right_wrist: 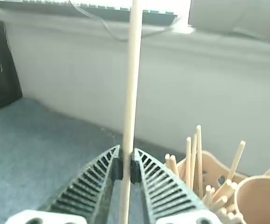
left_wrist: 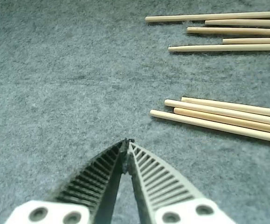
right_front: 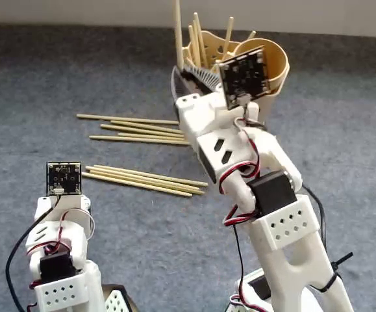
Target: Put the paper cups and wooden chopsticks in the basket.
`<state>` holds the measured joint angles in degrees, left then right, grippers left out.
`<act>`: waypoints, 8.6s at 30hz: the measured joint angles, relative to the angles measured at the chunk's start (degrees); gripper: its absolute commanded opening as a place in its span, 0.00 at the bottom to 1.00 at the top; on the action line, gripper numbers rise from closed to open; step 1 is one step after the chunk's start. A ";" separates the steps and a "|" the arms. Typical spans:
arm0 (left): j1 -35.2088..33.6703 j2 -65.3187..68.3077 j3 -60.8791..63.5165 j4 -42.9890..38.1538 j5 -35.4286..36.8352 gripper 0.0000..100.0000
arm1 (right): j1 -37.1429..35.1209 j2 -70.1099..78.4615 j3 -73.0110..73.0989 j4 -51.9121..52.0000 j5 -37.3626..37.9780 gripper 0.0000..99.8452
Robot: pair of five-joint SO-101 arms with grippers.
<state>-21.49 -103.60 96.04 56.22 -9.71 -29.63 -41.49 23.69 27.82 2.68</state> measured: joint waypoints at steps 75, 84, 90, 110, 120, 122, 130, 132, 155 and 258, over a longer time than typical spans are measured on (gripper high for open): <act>0.00 0.00 0.00 0.00 0.00 0.01 | 14.59 37.54 -9.93 -34.20 0.00 0.00; 0.00 0.00 0.00 0.00 0.00 0.01 | 16.35 37.63 -13.63 -33.23 0.00 0.01; 0.00 0.00 0.00 0.00 0.00 0.01 | 15.74 32.79 -13.63 -26.90 0.00 0.01; 0.00 0.00 0.00 0.00 0.00 0.01 | 7.82 5.36 -13.71 -1.67 0.00 0.12; 0.00 0.00 0.00 0.00 0.00 0.01 | -6.24 1.93 -10.20 20.57 0.00 0.12; 0.00 0.00 0.00 0.00 0.00 0.01 | -8.97 1.93 -7.56 23.03 0.00 0.12; 0.00 0.00 0.00 0.00 0.00 0.01 | -12.31 1.93 9.05 19.87 0.00 0.12; 0.00 0.00 0.00 0.00 0.00 0.01 | -12.40 1.93 13.01 17.41 0.00 0.12; -5.27 0.00 0.00 0.00 0.00 0.01 | -22.15 20.48 25.49 2.99 6.42 0.12; -5.27 0.00 0.00 0.00 0.00 0.01 | -20.13 56.79 -13.71 39.65 23.91 0.00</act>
<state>-26.77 -103.60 96.04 56.22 -9.71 -49.76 15.30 9.98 67.47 26.59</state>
